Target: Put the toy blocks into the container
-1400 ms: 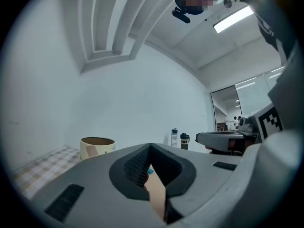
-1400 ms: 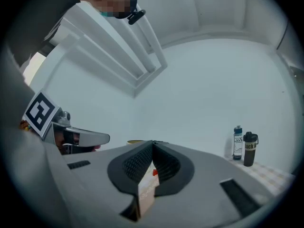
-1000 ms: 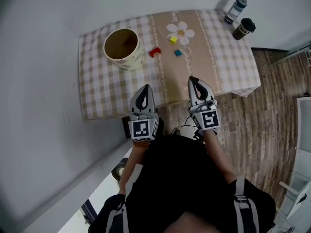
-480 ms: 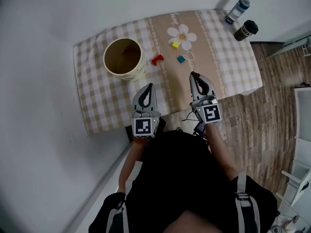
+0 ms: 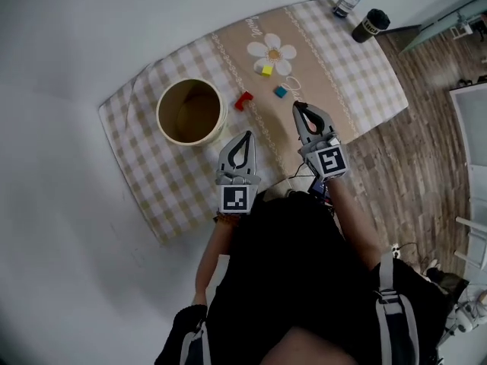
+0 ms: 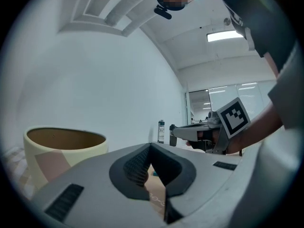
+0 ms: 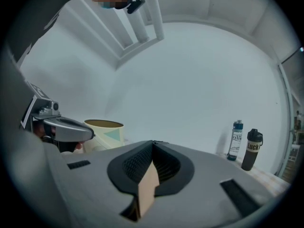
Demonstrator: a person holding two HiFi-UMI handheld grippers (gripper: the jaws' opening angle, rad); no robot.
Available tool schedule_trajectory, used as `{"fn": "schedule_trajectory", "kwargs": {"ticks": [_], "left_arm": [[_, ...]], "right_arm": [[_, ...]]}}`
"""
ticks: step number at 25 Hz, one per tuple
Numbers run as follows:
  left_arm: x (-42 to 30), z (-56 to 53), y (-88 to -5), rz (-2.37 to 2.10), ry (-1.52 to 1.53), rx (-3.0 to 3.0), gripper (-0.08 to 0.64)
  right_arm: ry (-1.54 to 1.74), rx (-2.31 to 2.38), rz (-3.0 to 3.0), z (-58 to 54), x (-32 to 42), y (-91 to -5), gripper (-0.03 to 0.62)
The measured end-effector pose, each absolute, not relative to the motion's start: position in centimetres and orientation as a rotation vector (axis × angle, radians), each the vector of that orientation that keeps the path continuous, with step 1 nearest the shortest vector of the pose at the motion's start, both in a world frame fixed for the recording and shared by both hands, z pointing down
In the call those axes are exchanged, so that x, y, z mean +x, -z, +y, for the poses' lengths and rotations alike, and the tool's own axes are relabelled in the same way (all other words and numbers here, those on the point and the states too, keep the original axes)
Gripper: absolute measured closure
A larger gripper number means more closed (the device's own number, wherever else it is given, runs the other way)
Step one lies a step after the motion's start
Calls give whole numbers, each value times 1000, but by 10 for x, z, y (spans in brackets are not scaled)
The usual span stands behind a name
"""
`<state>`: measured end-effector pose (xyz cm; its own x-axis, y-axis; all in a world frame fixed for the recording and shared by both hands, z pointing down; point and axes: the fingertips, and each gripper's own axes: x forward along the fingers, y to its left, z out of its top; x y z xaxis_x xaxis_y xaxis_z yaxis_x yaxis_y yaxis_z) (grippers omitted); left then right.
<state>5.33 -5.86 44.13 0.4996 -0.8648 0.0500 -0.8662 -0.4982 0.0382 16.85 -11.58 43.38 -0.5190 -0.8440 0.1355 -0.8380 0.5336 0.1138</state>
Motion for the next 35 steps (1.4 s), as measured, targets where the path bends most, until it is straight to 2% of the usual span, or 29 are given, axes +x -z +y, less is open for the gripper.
{"fn": "schedule_trajectory", "kwargs": {"ticks": [8,14,20,22,25,28,31,32,35], "left_arm": [[67,-67,-471,-1334,-93,2792,560],[70,-76,-492,-1331,-31,2759,559],[72,-82,-522,-1323,-125,2756,560],[69,-84,-529,-1329,-167,2765,559],[69,-89,-537,-1332,-151,2716,558],[73,-91,-551,-1309,-151,2695,560],[76,-92,-560,-1286,-164,2679,558],[76,-93,-562,-1284,-167,2666,559],[77,-96,-563,-1278,-155,2640,558]], "right_arm": [[81,1481,-2582,-138,164,-453,591],[35,1449,-2572,-150,161,-483,589],[-24,1417,-2548,-166,164,-519,587],[-41,1398,-2529,-170,165,-532,554],[-48,1381,-2492,-176,170,-547,554],[-70,1356,-2459,-182,173,-561,492],[-102,1328,-2425,-186,177,-575,487],[-114,1312,-2420,-187,177,-579,458],[-131,1279,-2414,-191,176,-588,431]]}}
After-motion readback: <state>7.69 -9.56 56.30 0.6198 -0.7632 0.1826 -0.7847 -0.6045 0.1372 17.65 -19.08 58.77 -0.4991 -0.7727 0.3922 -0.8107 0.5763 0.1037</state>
